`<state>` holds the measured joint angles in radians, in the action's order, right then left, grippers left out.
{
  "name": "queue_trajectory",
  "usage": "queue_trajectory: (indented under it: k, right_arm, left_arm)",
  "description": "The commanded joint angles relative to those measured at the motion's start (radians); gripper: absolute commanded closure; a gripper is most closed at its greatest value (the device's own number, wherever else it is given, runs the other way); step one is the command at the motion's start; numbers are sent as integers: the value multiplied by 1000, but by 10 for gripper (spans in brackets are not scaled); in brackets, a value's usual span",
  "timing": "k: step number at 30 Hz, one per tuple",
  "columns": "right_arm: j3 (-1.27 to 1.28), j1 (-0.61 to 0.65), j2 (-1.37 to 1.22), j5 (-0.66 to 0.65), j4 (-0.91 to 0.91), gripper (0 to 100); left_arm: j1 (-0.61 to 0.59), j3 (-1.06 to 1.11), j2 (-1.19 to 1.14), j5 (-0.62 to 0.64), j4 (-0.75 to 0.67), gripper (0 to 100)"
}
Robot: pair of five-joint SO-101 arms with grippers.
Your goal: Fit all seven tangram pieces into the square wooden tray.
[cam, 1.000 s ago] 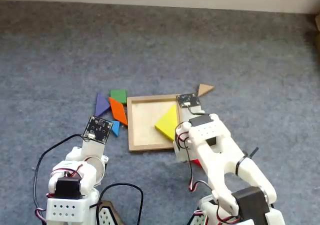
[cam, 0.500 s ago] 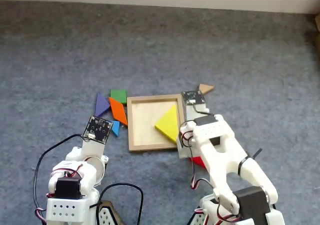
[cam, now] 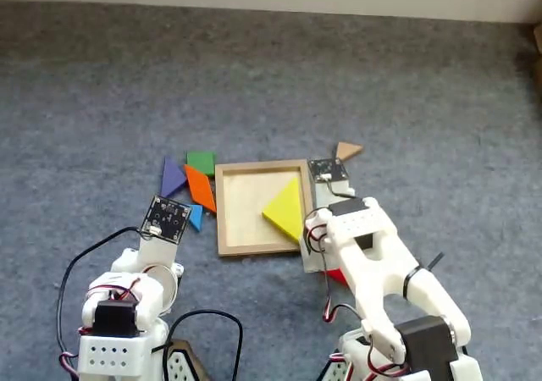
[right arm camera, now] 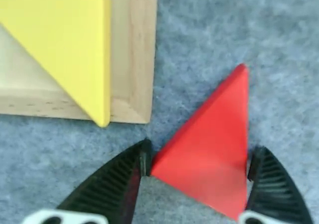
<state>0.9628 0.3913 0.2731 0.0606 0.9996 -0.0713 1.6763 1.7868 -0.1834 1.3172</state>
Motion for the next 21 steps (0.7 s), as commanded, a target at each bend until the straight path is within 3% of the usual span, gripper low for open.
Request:
queue_trajectory:
  k: [1, 21]
  right_arm:
    - [4, -16, 5, -12, 13, 700]
    - [-1, -10, 15, -12, 70, 701]
  left_arm:
    - [5, 19, 25, 8, 5, 954]
    - [5, 19, 25, 8, 5, 954]
